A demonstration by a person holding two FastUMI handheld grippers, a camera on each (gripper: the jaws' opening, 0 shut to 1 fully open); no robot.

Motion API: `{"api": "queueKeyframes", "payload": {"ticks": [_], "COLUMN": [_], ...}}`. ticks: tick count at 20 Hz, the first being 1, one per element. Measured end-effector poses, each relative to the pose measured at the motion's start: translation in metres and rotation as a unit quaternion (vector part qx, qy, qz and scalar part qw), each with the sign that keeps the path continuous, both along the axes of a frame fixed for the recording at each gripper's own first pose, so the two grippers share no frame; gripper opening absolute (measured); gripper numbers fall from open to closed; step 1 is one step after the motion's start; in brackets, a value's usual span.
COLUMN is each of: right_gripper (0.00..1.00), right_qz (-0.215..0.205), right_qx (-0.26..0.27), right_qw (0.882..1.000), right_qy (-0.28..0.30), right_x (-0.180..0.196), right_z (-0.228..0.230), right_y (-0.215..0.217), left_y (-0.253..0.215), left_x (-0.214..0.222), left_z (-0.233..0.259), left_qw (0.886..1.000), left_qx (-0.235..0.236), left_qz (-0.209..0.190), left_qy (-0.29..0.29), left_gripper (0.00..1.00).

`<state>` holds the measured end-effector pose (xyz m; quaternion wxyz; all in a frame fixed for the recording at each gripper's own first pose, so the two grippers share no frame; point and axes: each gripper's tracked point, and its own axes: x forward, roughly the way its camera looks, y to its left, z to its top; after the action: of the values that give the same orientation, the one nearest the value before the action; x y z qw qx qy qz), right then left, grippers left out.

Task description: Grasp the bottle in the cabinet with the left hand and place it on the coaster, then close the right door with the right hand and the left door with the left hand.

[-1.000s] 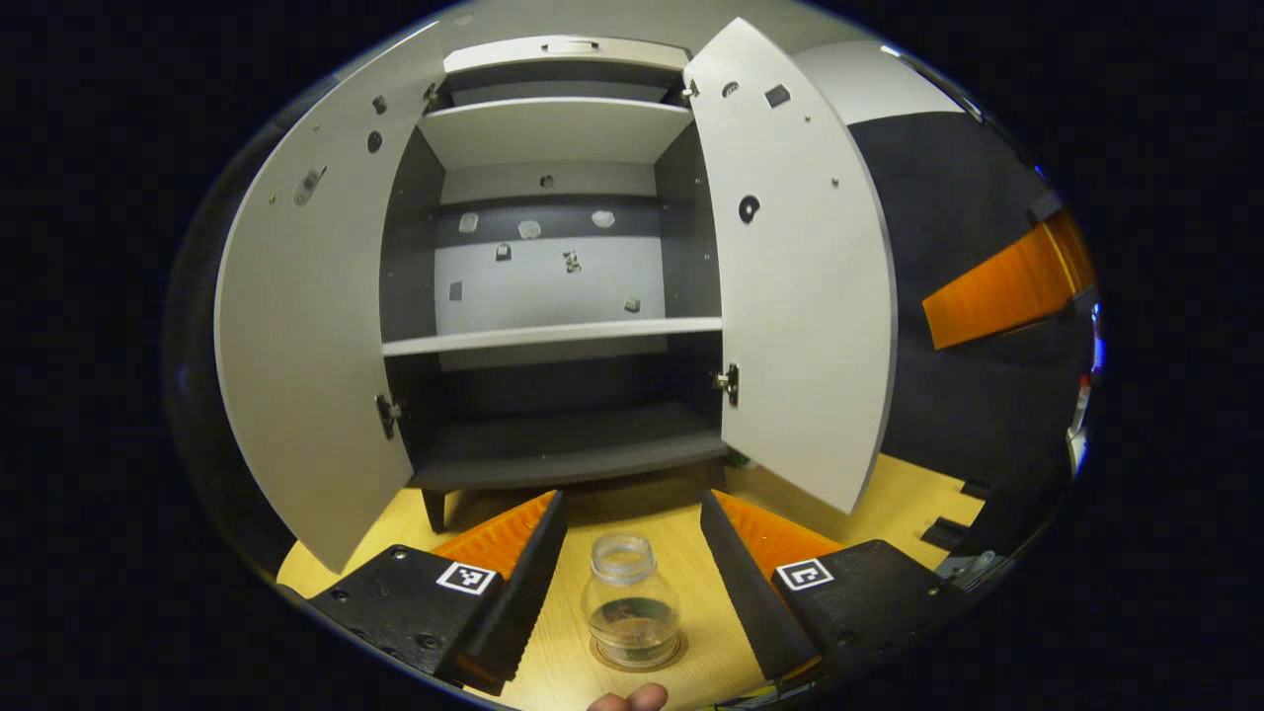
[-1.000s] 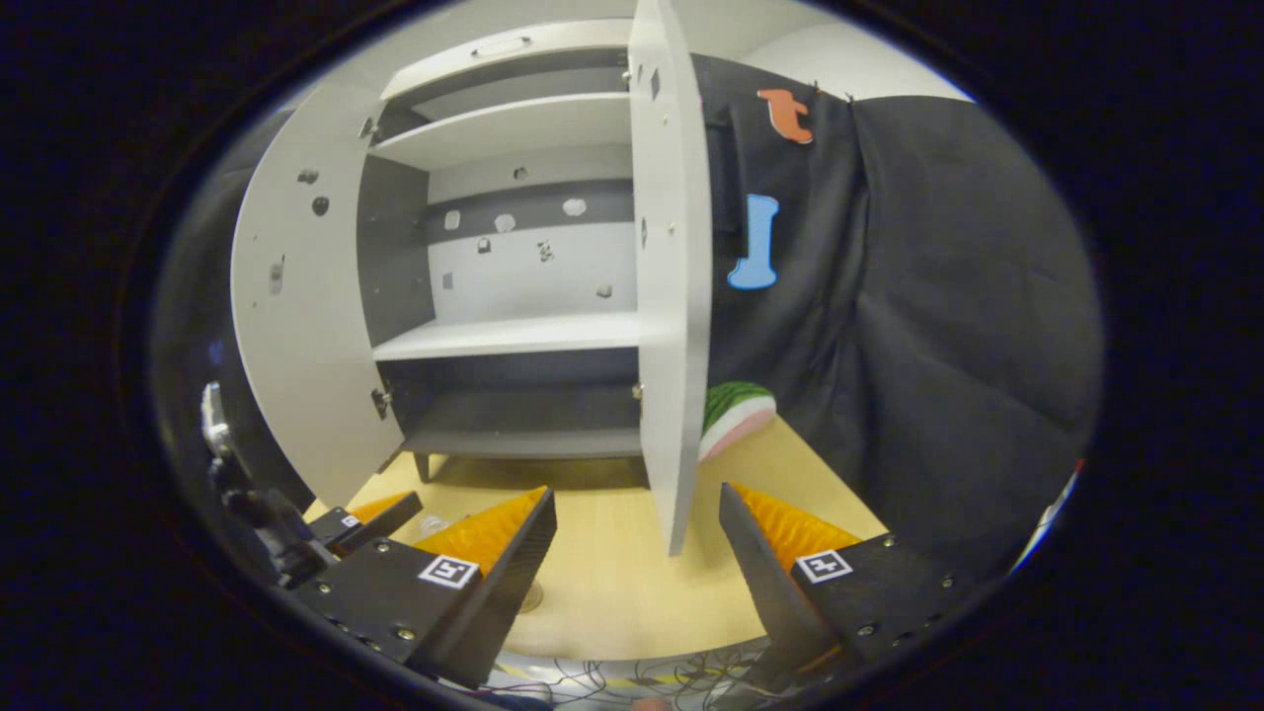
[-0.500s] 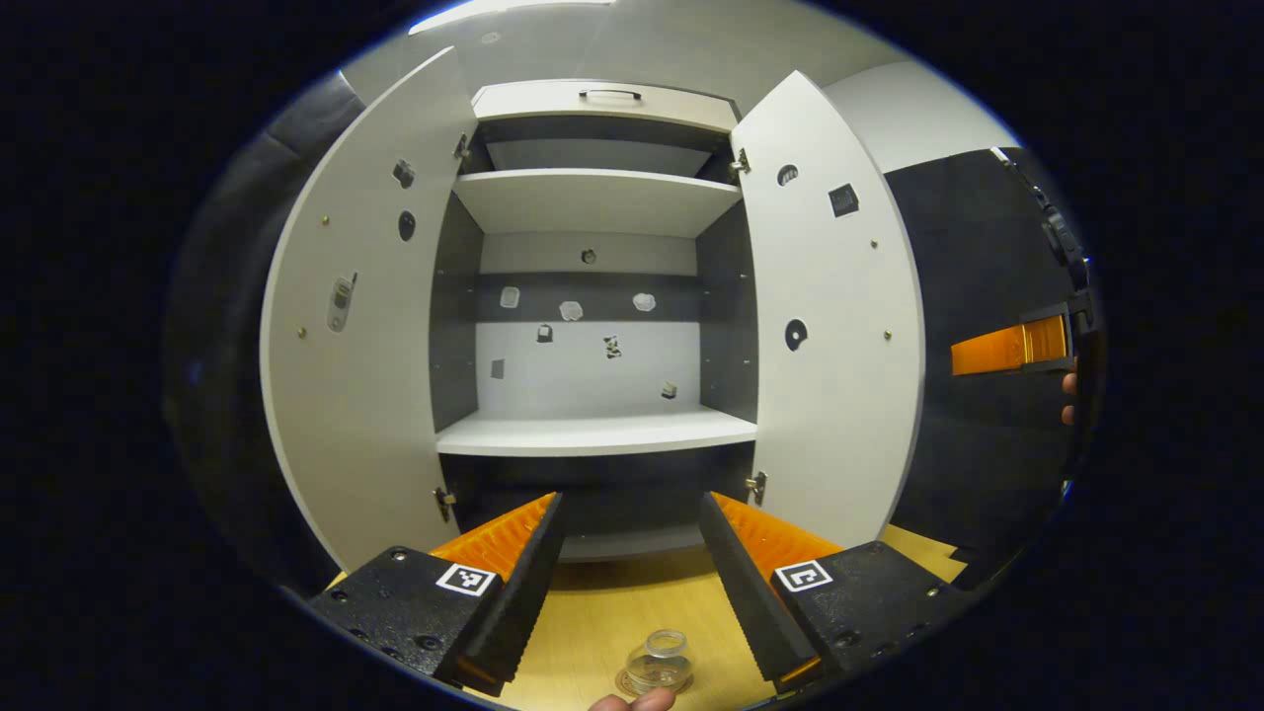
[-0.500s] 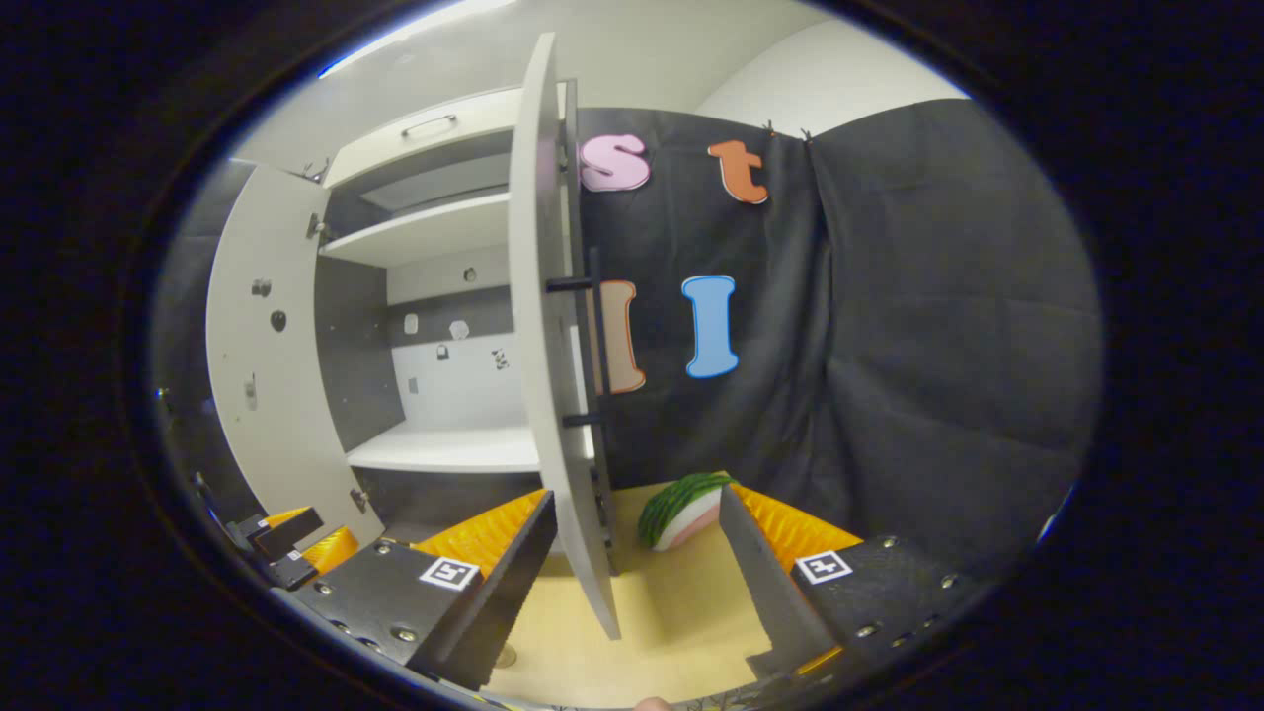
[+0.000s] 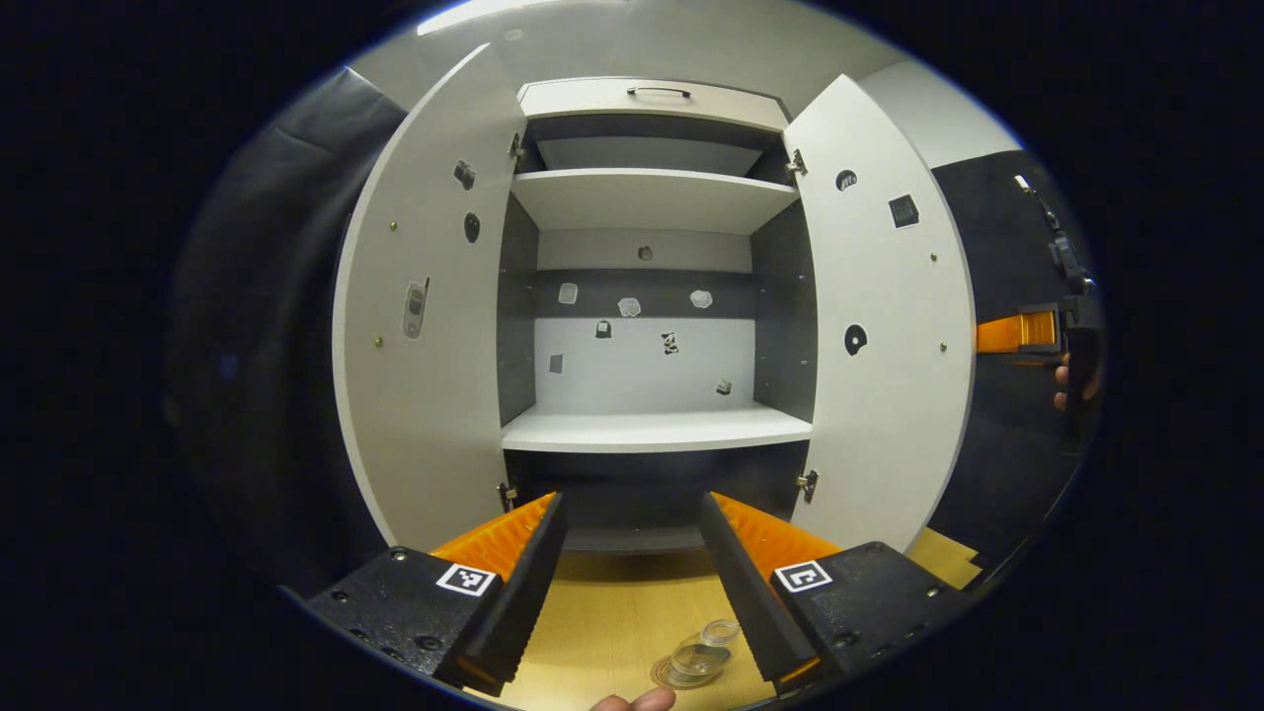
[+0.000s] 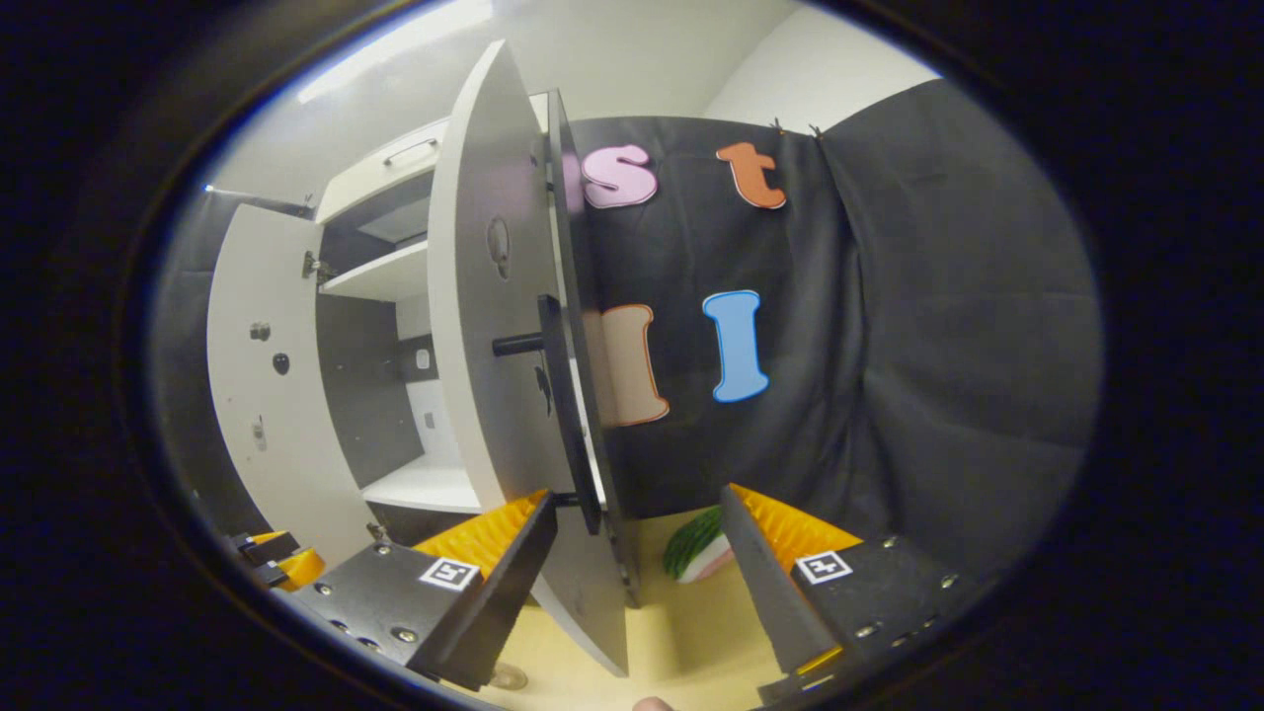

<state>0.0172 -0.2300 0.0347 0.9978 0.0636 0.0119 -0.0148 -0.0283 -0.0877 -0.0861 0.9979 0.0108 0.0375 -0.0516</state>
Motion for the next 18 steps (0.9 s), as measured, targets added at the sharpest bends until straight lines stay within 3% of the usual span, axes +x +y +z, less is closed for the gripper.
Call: {"api": "queueKeyframes", "payload": {"ticks": [7,13,18], "right_gripper": [0.98,0.98,0.98], "right_qz": [0.023,0.08,0.101], "right_qx": [-0.011,-0.001,-0.018], "right_qw": [1.0,0.997,0.995], "right_qy": [-0.009,-0.004,0.0], "right_x": [0.002,0.01,0.022], "right_z": [0.001,-0.002,-0.005], "right_y": [0.018,0.066,0.102], "left_y": [0.027,0.034,0.056], "left_x": [-0.005,-0.006,-0.013], "left_z": [-0.016,-0.019,-0.017], "left_qw": [0.999,0.999,0.999], "left_qx": [0.019,0.017,0.016], "left_qz": [0.028,0.034,0.046], "left_qy": [0.022,0.025,0.024], "left_gripper": [0.88,0.87,0.88]}}
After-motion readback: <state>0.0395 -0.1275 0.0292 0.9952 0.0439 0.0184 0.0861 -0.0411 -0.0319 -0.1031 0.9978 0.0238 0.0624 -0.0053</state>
